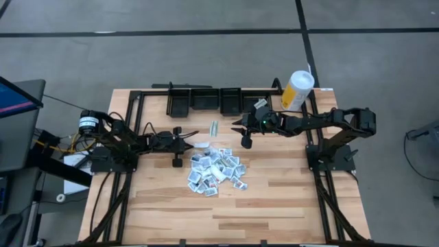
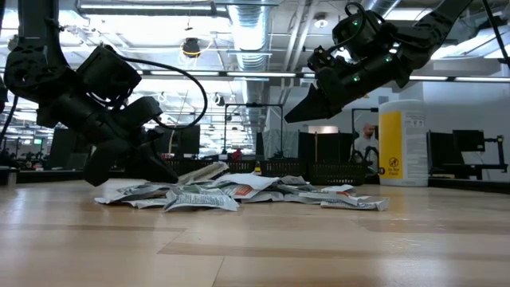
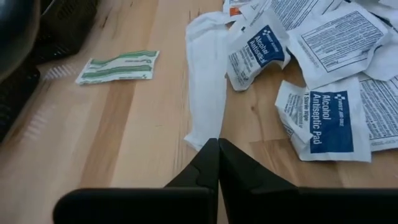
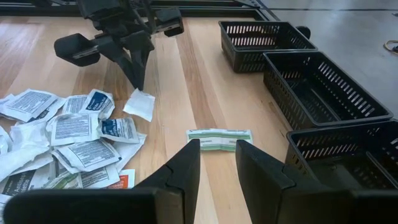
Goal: Pick & Place First Aid Supplies
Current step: Put the green bandage pack into the right black bin
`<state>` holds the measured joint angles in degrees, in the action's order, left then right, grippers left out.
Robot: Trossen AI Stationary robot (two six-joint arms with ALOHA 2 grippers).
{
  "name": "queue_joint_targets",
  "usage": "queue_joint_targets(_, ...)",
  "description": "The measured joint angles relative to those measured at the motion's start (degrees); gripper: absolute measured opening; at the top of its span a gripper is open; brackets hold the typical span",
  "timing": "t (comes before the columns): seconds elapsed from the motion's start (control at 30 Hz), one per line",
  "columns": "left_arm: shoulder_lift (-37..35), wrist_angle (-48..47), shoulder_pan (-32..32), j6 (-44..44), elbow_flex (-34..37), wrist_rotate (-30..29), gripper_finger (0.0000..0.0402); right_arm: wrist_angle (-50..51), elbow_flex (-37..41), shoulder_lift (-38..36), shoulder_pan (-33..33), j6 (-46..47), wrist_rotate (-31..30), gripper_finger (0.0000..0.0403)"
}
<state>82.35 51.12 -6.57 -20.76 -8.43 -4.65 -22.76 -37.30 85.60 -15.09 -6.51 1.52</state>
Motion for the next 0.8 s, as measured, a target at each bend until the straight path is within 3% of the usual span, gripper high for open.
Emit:
queue_joint_targets(0.5,-7.6,9.0,0.0,2.4,0.0,0.1,0.0007,-1.3,0.0,0.0,0.0,0.1,0.0,0.0098)
queue_joint_targets(0.8,-8.7,14.2,0.0,12.8,-2.7,8.0,0.0008,-8.5,0.0,0.0,0.2,3.4,0.1,0.0098)
